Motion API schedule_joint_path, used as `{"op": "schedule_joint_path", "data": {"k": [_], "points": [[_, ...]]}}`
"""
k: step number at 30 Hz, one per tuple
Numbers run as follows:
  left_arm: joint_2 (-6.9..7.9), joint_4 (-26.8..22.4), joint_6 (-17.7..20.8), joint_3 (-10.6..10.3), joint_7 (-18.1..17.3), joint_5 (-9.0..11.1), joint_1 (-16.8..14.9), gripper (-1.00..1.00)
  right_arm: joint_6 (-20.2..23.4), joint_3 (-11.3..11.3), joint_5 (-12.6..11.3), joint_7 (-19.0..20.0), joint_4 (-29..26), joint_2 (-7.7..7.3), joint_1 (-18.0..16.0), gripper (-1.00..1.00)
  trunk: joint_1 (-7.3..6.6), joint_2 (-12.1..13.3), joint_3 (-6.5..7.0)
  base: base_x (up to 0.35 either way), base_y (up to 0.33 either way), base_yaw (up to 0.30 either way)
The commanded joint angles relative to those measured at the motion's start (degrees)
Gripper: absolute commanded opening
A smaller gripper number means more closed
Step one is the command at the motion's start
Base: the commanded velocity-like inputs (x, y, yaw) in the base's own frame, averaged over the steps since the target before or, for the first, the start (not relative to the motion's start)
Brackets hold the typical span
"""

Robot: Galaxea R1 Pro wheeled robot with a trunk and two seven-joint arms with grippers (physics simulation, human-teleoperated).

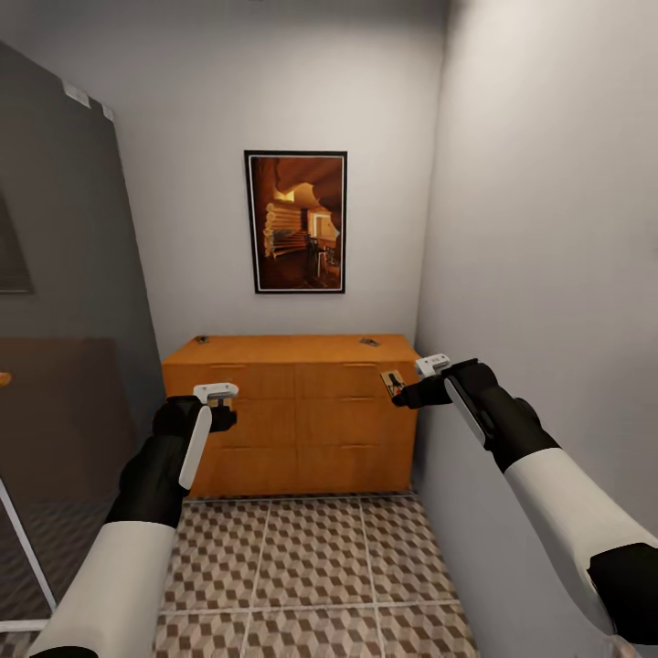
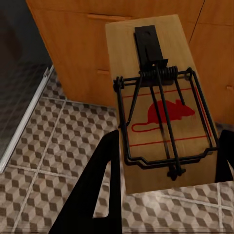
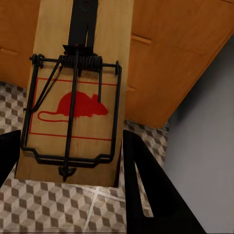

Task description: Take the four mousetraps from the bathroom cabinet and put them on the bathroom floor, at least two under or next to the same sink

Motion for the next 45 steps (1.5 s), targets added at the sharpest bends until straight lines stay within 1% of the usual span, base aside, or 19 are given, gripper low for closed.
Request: {"op": "schedule_joint_path", "data": {"k": [1, 11, 15, 18, 21, 22, 24, 25, 27, 28, 30, 33, 41, 44, 45], "points": [[-0.05, -0.03, 0.21, 0.08, 0.38, 0.27, -0.05, -1.0, 0.27, 0.16, -0.58, -0.18, -0.05, -0.07, -0.06, -1.0, -0.03, -0.05, -0.07, -0.243, 0.0, 0.0], [-0.05, 0.31, 0.21, 0.1, 0.38, 0.4, -0.02, -1.0, 0.36, 0.18, -0.58, -0.15, -0.03, -0.07, -0.06, -1.0, -0.03, -0.05, -0.07, -0.243, 0.0, 0.0], [-0.01, 0.45, 0.13, 0.15, 0.42, 0.56, -0.03, -1.0, 0.36, 0.19, -0.58, -0.17, 0.02, -0.05, -0.06, -1.0, -0.03, -0.05, -0.07, -0.101, 0.0, 0.0], [0.35, 0.38, -0.57, 0.16, 0.24, 0.56, -0.15, -1.0, 0.36, 0.19, -0.58, -0.14, 0.03, -0.02, -0.06, -1.0, -0.03, -0.05, -0.07, -0.033, 0.0, 0.0], [1.04, 0.32, -4.38, 0.15, -0.97, 0.53, -0.19, -1.0, 0.36, 0.2, -0.6, -0.13, 0.04, 0.01, -0.06, -1.0, -0.03, -0.05, -0.07, -0.014, 0.0, 0.0], [1.5, 0.37, -7.38, 0.16, -2.17, 0.44, -0.17, -1.0, 0.36, 0.23, -0.61, -0.11, 0.04, 0.01, -0.06, -1.0, -0.03, -0.05, -0.07, -0.007, 0.0, 0.0], [2.12, 0.41, -10.39, 0.14, -3.8, 0.39, -0.11, -1.0, 0.36, 0.25, -0.61, -0.11, 0.04, 0.01, -0.06, -1.0, -0.03, -0.05, -0.07, -0.005, 0.0, 0.0], [2.75, 0.51, -12.86, 0.13, -5.67, 0.36, -0.03, -1.0, 0.36, 0.26, -0.6, -0.1, 0.04, 0.02, -0.06, -1.0, -0.03, -0.05, -0.07, -0.003, 0.0, 0.0], [3.32, 0.75, -14.62, 0.13, -7.54, 0.32, 0.03, -1.0, 0.36, 0.25, -0.63, -0.1, 0.04, 0.02, -0.06, -1.0, -0.03, -0.05, -0.07, -0.002, 0.0, 0.0], [3.8, 1.15, -15.85, 0.14, -9.12, 0.26, 0.06, -1.0, 0.36, 0.26, -0.64, -0.09, 0.04, 0.02, -0.06, -1.0, -0.03, -0.05, -0.07, -0.001, 0.0, 0.0], [4.32, 1.9, -17.03, 0.16, -10.56, 0.15, 0.14, -1.0, 0.33, 0.27, -0.59, -0.15, 0.04, 0.02, -0.03, -1.0, -0.03, -0.05, -0.07, 0.0, 0.0, 0.022], [4.67, 2.69, -17.94, 0.16, -11.34, 0.0, 0.57, -1.0, 0.3, 0.27, -0.59, -0.22, 0.04, 0.03, 0.0, -1.0, -0.03, -0.05, -0.07, 0.0, 0.0, 0.13], [5.4, 4.13, -21.91, 0.17, -11.88, 0.18, 2.8, -1.0, 0.33, 0.23, -0.68, -0.26, 0.09, -0.04, 0.02, -1.0, -0.03, -0.05, -0.07, 0.0, 0.0, 0.245], [6.09, 6.13, -23.03, 0.17, -11.91, 0.3, 3.24, -1.0, 0.32, 0.24, -0.71, -0.28, 0.16, 0.01, 0.03, -1.0, -0.03, -0.05, -0.07, 0.0, 0.0, 0.272], [6.41, 7.53, -23.41, 0.17, -11.9, 0.33, 3.36, -1.0, 0.29, 0.25, -0.71, -0.3, 0.23, 0.05, 0.13, -1.0, -0.03, -0.05, -0.07, 0.0, 0.0, 0.275]]}}
